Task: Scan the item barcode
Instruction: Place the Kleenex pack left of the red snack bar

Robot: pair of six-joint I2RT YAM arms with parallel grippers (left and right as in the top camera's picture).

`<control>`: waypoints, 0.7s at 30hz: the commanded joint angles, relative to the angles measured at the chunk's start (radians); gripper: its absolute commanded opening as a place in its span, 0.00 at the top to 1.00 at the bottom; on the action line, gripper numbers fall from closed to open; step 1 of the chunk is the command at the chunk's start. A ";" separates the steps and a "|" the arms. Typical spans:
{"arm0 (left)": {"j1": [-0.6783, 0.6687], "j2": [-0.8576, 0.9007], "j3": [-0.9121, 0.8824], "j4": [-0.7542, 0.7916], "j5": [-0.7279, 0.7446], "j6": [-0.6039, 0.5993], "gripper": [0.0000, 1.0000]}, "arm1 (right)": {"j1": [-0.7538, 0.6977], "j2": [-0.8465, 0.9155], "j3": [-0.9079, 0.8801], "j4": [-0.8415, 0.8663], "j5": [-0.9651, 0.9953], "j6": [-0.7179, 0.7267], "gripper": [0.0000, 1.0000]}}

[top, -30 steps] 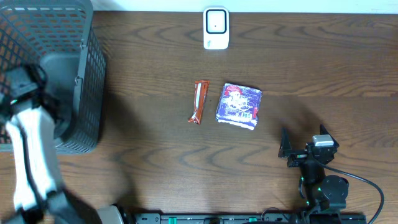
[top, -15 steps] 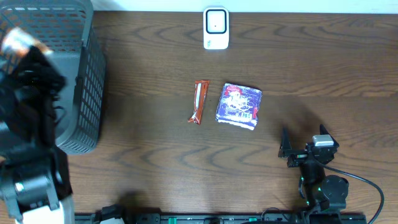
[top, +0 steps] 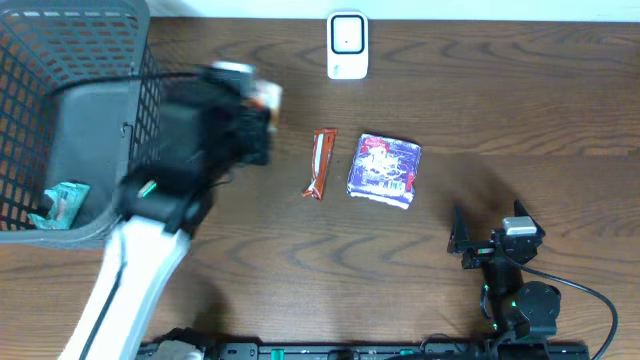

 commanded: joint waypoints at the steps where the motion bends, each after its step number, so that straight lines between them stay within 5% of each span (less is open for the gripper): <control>1: -0.058 0.175 -0.015 -0.005 -0.161 0.069 0.93 | -0.006 -0.004 -0.003 -0.001 -0.005 0.003 0.01; 14: -0.107 0.623 -0.015 0.048 -0.286 -0.101 0.93 | -0.006 -0.004 -0.003 -0.001 -0.005 0.003 0.01; 21: -0.138 0.659 -0.012 0.107 -0.132 -0.136 0.83 | -0.006 -0.004 -0.004 -0.001 -0.005 0.003 0.01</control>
